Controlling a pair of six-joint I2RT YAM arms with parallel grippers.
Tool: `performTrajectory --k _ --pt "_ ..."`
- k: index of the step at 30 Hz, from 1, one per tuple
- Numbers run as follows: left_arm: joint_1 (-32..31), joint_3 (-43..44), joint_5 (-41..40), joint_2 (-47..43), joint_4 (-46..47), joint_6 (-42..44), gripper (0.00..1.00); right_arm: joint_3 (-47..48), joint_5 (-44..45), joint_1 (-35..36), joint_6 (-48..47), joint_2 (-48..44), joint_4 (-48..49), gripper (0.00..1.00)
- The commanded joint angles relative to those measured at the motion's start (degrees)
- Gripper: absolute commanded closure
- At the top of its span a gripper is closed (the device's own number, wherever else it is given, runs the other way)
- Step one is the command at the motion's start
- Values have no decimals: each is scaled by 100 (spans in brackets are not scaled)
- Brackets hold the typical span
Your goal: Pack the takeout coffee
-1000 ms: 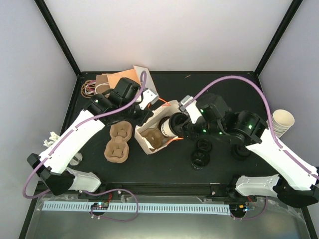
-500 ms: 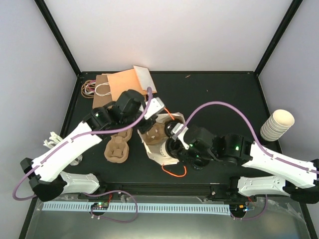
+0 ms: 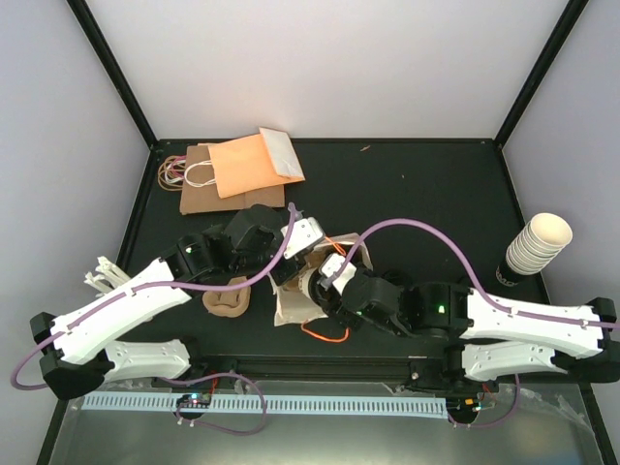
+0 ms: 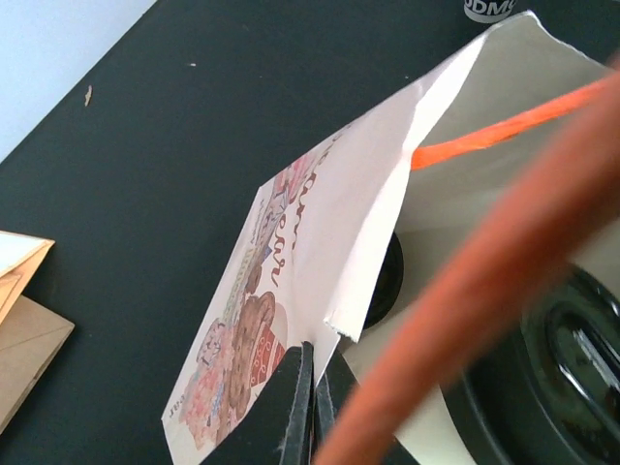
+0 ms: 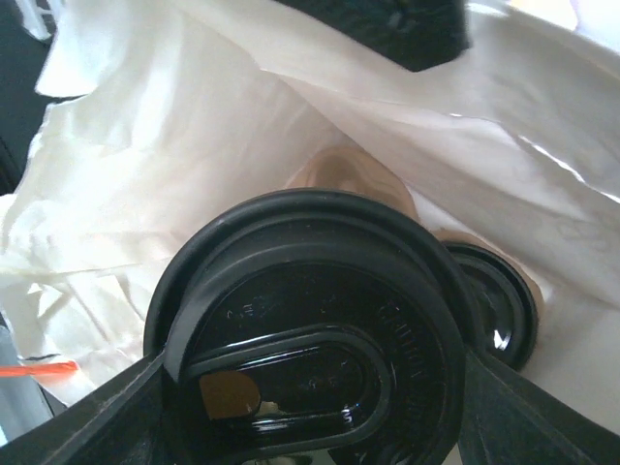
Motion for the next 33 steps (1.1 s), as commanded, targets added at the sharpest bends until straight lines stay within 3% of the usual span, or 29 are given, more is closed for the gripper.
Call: performTrajectory --k 1,12,27,33 --pt "-52 3 -83 -55 259 -348 96 -347 303 297 -175 -165 953 39" --pt "-70 109 -8 -24 193 -606 98 -824 331 505 98 132 1370 39" --pt "-448 -1 -18 51 314 -1102 98 -529 606 280 1802 545 1137 42" --pt "-566 13 -193 97 188 -1229 98 -368 331 31 2411 560 892 43"
